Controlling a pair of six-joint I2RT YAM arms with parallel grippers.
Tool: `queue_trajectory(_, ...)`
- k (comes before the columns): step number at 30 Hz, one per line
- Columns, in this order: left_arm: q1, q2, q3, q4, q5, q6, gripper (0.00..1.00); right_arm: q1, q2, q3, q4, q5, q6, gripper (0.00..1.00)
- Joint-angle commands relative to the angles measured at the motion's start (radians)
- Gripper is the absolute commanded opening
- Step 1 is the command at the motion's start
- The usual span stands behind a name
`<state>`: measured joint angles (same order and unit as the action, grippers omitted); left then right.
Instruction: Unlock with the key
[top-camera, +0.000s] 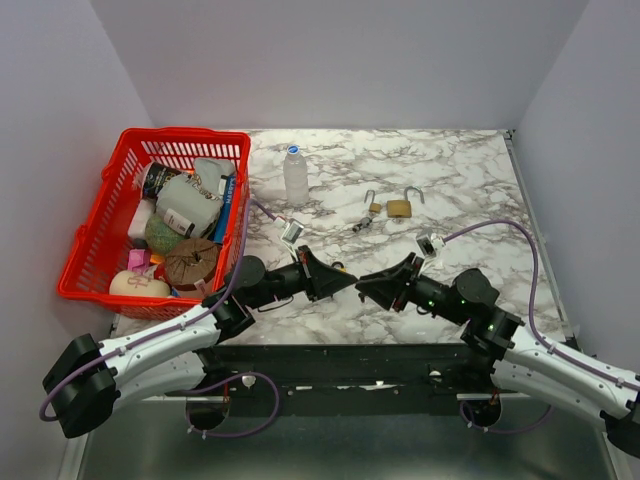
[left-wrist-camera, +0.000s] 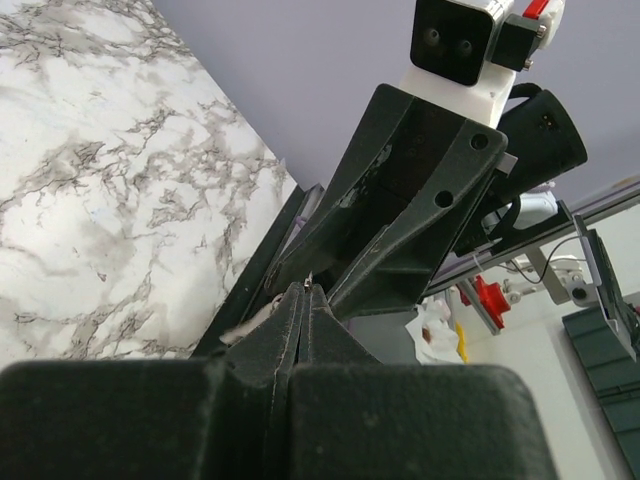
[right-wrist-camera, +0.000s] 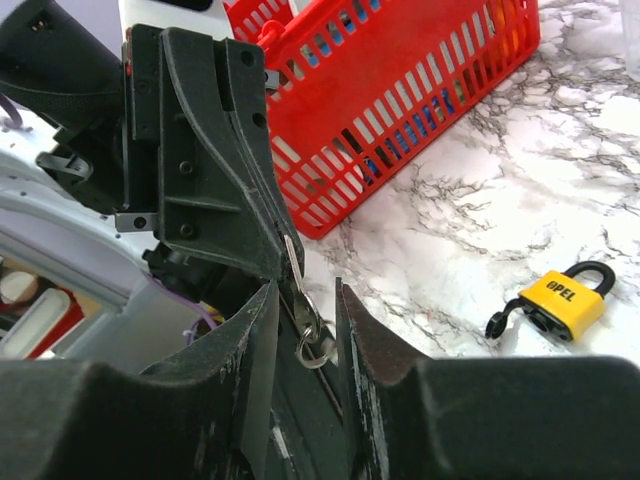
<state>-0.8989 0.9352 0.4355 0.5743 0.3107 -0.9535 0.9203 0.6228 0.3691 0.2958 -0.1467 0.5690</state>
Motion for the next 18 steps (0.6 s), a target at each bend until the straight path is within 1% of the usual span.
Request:
queue_trajectory(1,0.0,-0.01,-0.006,0.045,0.021,0.021,0.0,-0.035,-0.006,-0.013,0.049,-0.097,0.048,0.35)
queue_trajectory(10,0.0,-0.021,-0.009,0.036,0.008,0.021,0.0,-0.069,0.006,-0.025,0.075,-0.16,0.08,0.28)
queue_trajectory(18,0.0,-0.044,-0.007,0.01,-0.007,0.032,0.0,-0.095,0.003,-0.041,0.088,-0.197,0.101,0.25)
